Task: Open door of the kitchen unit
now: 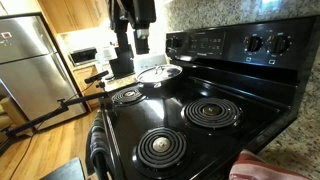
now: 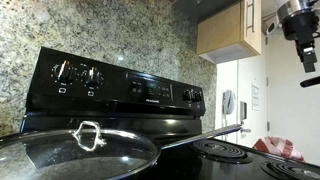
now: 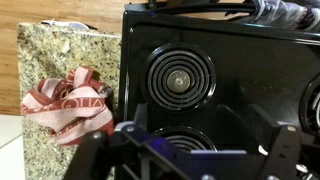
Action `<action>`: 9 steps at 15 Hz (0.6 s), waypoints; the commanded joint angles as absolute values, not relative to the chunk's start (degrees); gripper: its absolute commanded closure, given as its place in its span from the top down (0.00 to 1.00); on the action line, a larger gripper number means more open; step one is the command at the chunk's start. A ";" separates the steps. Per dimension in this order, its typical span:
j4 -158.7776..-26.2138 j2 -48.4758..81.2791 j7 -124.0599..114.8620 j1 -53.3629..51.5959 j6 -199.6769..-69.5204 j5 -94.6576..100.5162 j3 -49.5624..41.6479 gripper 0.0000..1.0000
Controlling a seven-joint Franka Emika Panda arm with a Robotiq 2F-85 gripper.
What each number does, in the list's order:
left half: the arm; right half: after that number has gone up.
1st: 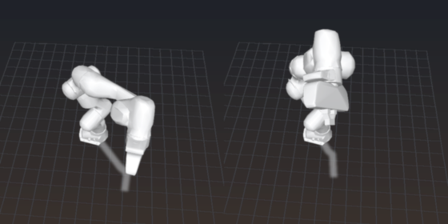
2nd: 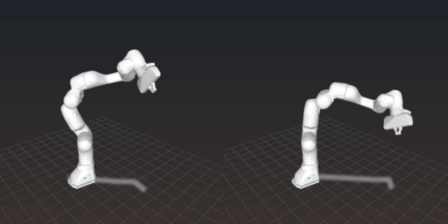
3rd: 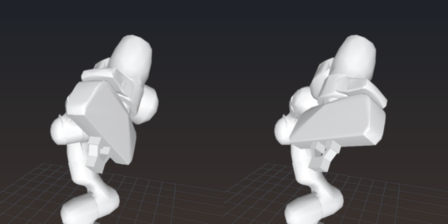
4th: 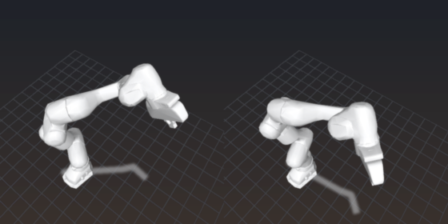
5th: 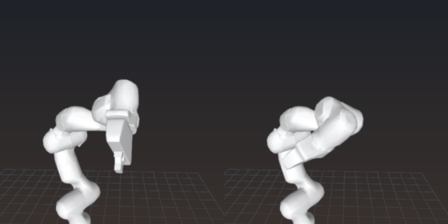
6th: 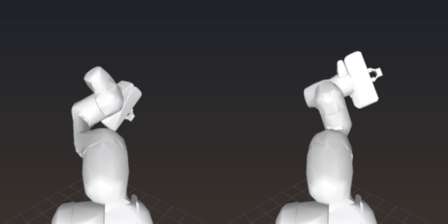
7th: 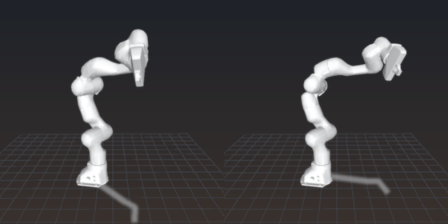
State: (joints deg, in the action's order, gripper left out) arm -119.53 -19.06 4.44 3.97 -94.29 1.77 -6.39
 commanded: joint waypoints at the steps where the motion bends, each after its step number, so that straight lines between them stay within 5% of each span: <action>1: -119.42 -19.00 4.52 4.21 -94.19 1.71 -6.20 1.00; 9: -121.40 -21.01 4.11 3.77 -94.63 2.76 -5.08 1.00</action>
